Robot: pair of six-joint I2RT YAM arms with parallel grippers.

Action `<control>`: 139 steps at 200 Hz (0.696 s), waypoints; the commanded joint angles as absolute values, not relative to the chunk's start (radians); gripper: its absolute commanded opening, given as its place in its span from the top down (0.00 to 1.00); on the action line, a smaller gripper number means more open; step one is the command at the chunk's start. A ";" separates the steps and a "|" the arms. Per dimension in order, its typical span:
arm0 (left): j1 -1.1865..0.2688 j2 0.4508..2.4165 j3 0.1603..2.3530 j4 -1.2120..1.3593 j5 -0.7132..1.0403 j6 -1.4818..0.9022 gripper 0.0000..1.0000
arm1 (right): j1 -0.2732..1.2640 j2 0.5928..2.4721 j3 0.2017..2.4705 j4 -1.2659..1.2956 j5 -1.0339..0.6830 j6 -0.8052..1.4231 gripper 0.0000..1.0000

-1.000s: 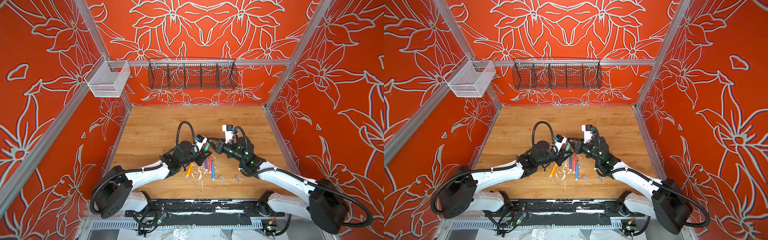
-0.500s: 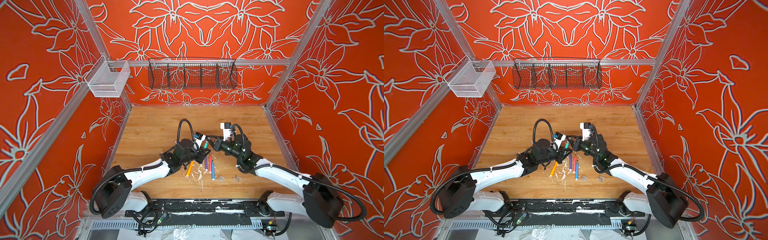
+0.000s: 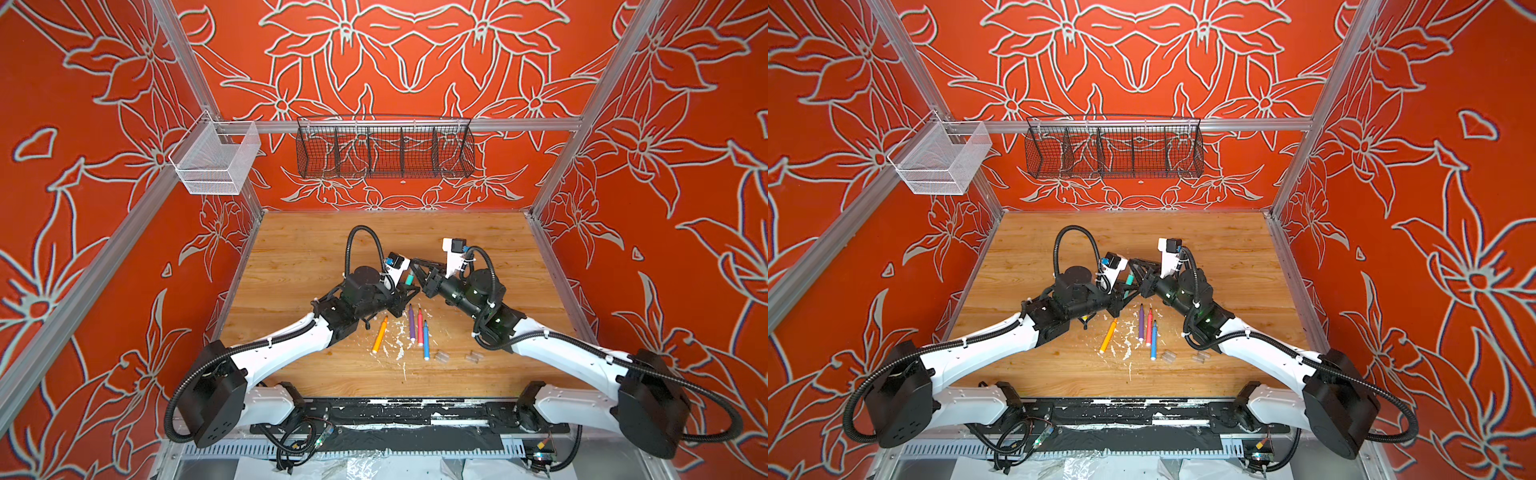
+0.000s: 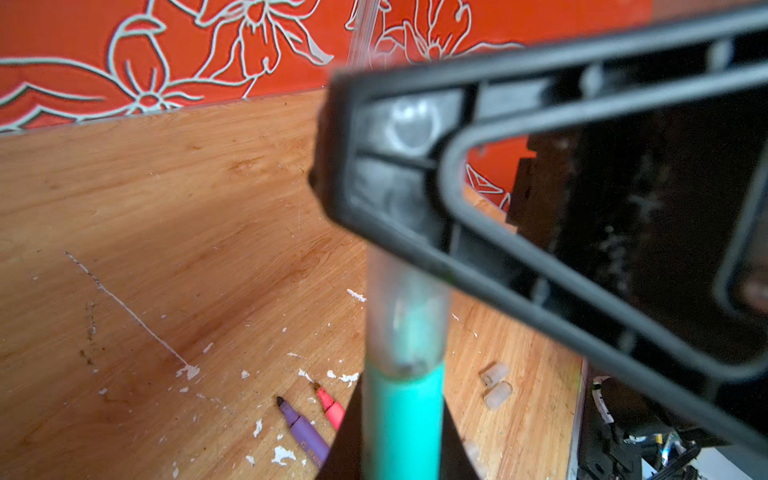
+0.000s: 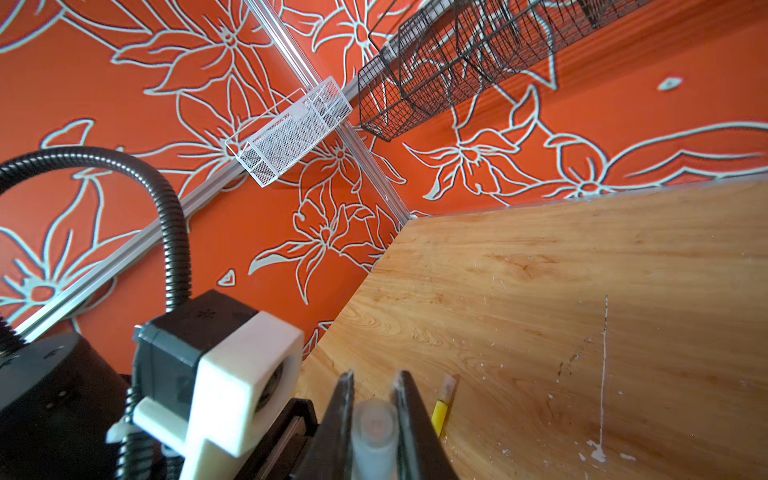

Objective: Insert the pens into the pen caps

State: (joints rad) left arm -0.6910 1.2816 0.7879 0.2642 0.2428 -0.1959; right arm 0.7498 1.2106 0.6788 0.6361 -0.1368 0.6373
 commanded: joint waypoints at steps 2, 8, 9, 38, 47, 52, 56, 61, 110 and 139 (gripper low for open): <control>-0.599 1.238 0.885 0.456 0.120 -0.245 1.00 | 0.827 1.260 0.645 0.468 -0.340 0.590 1.00; -0.595 1.238 0.889 0.458 0.125 -0.245 1.00 | 0.828 1.268 0.649 0.468 -0.345 0.588 1.00; -0.595 1.238 0.890 0.457 0.126 -0.245 1.00 | 0.830 1.268 0.650 0.468 -0.344 0.588 1.00; -0.583 1.245 0.916 0.455 0.183 -0.241 1.00 | 0.846 1.318 0.669 0.482 -0.368 0.584 1.00; -0.583 1.246 0.921 0.453 0.187 -0.232 1.00 | 0.855 1.340 0.673 0.492 -0.369 0.583 1.00; -0.583 1.246 0.924 0.451 0.182 -0.229 1.00 | 0.858 1.347 0.674 0.499 -0.361 0.581 1.00; -0.582 1.247 0.926 0.450 0.176 -0.224 1.00 | 0.861 1.353 0.671 0.506 -0.354 0.580 1.00; -0.580 1.247 0.927 0.451 0.170 -0.220 1.00 | 0.867 1.361 0.668 0.518 -0.349 0.580 1.00; -0.549 1.273 0.995 0.399 0.137 -0.233 1.00 | 0.909 1.401 0.691 0.521 -0.349 0.541 1.00; -0.505 1.283 1.017 0.408 0.193 -0.312 1.00 | 0.915 1.426 0.703 0.522 -0.360 0.534 1.00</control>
